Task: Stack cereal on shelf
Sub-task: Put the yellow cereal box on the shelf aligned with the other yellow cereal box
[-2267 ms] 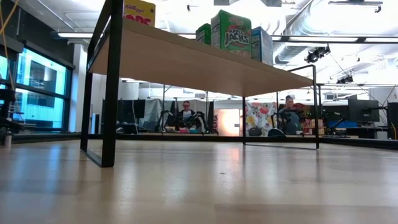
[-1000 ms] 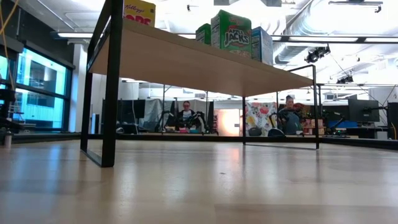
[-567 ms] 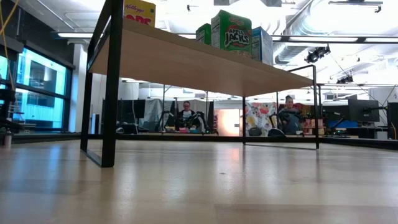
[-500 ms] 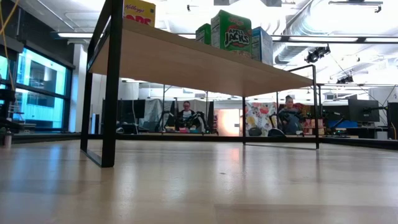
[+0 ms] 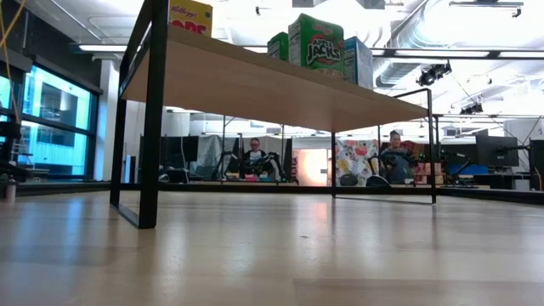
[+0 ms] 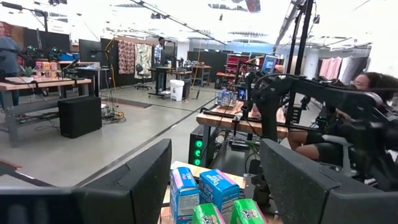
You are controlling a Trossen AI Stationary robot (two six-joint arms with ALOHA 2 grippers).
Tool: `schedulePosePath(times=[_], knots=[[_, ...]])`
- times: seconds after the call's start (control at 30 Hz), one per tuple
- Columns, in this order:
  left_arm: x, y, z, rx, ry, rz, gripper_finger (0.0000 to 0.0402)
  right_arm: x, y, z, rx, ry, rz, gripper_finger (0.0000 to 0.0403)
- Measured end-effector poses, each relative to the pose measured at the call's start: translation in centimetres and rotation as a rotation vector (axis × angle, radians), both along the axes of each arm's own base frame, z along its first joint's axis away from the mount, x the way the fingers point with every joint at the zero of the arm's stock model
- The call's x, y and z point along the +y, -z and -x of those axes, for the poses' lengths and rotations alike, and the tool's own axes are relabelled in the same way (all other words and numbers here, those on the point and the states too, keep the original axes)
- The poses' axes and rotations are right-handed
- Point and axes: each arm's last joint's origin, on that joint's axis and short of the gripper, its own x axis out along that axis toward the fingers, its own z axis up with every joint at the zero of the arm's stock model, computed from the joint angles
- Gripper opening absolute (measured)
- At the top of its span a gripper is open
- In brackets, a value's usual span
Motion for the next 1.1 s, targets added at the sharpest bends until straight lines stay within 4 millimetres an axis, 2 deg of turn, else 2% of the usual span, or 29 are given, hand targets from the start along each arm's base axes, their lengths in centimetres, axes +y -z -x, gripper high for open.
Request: schedulePosePath(times=[0.13, 0.33, 0.63, 0.87, 1.1], knots=[[0.0, 0.0, 0.0, 0.0, 0.0, 0.0, 0.0236, 1.0, 1.8, -0.7, -0.023, -0.069, 0.122, 0.0209], [0.0, 0.0, 0.0, 0.0, 0.0, 0.0, 0.0236, 1.6, 3.6, -1.3, 0.018, -0.05, 0.244, 0.0209], [0.0, 0.0, 0.0, 0.001, 0.0, 0.0, 0.0236, 1.1, 2.7, -1.0, 0.036, 0.086, 0.198, 0.0226], [0.0, 0.3, 0.0, 0.021, 0.003, 0.018, 0.0236, 1.2, 2.5, -0.9, 0.061, 0.066, 0.153, 0.0272], [0.0, 0.5, -0.1, 0.049, 0.003, 0.02, 0.0236, 1.6, 2.7, -1.1, 0.012, -0.073, 0.138, 0.0294]])
